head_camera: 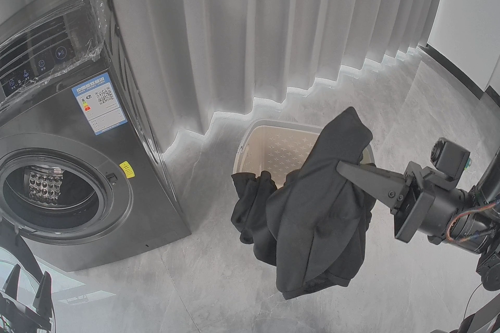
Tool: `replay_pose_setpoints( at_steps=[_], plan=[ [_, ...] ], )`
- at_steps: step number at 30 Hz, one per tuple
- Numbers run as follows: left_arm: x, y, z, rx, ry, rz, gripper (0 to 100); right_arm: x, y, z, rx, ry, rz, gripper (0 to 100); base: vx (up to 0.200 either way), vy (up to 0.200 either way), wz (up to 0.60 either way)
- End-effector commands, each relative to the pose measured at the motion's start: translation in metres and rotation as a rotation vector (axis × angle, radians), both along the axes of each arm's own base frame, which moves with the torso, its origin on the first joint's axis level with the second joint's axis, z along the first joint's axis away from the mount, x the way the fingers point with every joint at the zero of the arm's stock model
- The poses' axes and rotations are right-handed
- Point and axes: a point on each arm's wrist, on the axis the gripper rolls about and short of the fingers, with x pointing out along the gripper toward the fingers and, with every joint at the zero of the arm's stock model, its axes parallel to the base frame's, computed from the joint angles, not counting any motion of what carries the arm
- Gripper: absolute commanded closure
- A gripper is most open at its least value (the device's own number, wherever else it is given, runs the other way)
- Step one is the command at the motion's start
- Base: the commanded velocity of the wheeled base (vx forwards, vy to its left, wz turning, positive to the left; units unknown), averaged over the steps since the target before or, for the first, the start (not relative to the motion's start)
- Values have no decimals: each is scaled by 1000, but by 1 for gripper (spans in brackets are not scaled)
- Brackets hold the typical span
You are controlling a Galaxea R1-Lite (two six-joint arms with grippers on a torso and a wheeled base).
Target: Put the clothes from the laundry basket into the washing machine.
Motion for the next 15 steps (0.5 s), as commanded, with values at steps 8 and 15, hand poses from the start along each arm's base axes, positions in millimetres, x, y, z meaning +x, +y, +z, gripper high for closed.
replay_pose_setpoints(
  at_steps=[8, 15],
  plan=[
    [1, 0, -5, 1, 19, 0, 0, 6, 0, 2, 4, -2, -10, 100, 0, 0, 0],
    [1, 0, -5, 1, 19, 0, 0, 10, 1, 0, -11, -13, -21, 100, 0, 0, 600]
  ],
)
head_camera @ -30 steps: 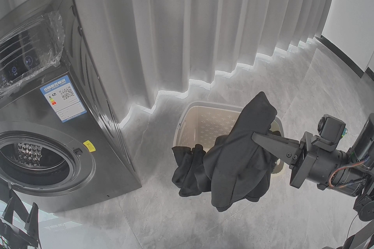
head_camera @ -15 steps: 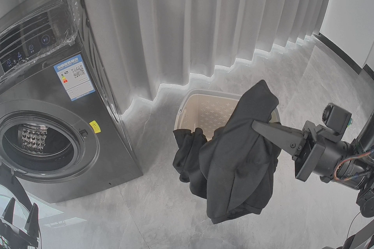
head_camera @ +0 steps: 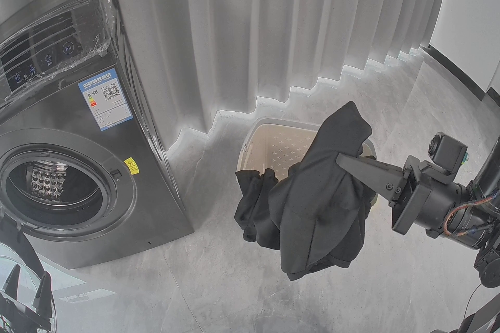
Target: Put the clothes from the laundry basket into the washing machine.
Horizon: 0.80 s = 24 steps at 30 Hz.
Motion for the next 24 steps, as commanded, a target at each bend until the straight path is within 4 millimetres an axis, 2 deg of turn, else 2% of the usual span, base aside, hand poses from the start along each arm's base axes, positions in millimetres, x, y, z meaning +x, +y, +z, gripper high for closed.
replay_pose_setpoints(
  at_steps=[1, 5, 11, 17, 24],
  plan=[
    [1, 0, -5, 1, 19, 0, 0, 1, 2, -3, -9, 7, 3, 100, 0, 0, 600],
    [1, 0, -5, 1, 19, 0, 0, -1, 4, -4, -14, 11, 21, 100, 0, 0, 150],
    [1, 0, -5, 1, 19, 0, 0, -15, 15, -9, -28, -16, 100, 100, 0, 0, 0],
    [1, 0, -5, 1, 19, 0, 0, -9, 18, -12, -14, -43, 87, 100, 0, 0, 0],
    [1, 0, -5, 1, 19, 0, 0, -1, 20, -19, -38, -42, 60, 100, 0, 0, 514]
  ],
)
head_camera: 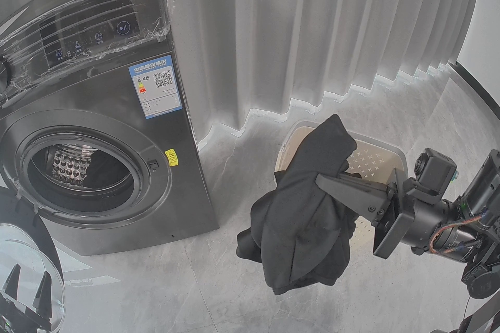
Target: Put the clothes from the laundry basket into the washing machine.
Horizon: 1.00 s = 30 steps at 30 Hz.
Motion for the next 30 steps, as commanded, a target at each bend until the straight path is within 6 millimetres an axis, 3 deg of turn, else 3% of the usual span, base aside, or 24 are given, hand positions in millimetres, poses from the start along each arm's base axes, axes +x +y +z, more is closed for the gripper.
replay_pose_setpoints(
  at_steps=[1, 14, 23, 30],
  plan=[
    [1, 0, -5, 1, 19, 1, 0, 5, 3, -6, -16, 17, -8, 100, 0, 0, 0],
    [1, 0, -5, 1, 19, 1, 0, 5, 4, -8, -22, 32, -6, 100, 0, 0, 0],
    [1, 0, -5, 1, 19, 1, 0, 9, 4, -8, -18, 33, -50, 100, 0, 0, 600],
    [1, 0, -5, 1, 19, 1, 0, 10, 6, -6, -1, 48, -138, 100, 0, 0, 0]
  ],
)
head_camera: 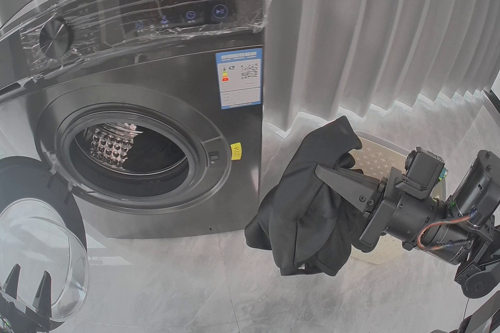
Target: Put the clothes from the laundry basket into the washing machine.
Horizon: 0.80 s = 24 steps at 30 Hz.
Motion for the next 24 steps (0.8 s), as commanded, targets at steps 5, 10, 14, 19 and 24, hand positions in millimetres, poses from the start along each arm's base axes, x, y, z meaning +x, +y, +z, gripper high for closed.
replay_pose_setpoints(
  at_steps=[5, 10, 14, 19, 24],
  plan=[
    [1, 0, -5, 1, 19, 0, 0, -1, 2, 1, 5, 0, 2, 100, 0, 0, 0],
    [1, 0, -5, 1, 19, 0, 0, -6, 4, 1, 4, -7, 46, 100, 0, 0, 0],
    [1, 0, -5, 1, 19, 0, 0, -10, 6, -1, -3, -6, 80, 100, 0, 0, 0],
    [1, 0, -5, 1, 19, 0, 0, -7, 4, 2, 6, -13, 69, 100, -120, 0, 0],
    [1, 0, -5, 1, 19, 0, 0, -5, 4, 1, 2, -10, 60, 100, -80, 0, 0]
  ],
)
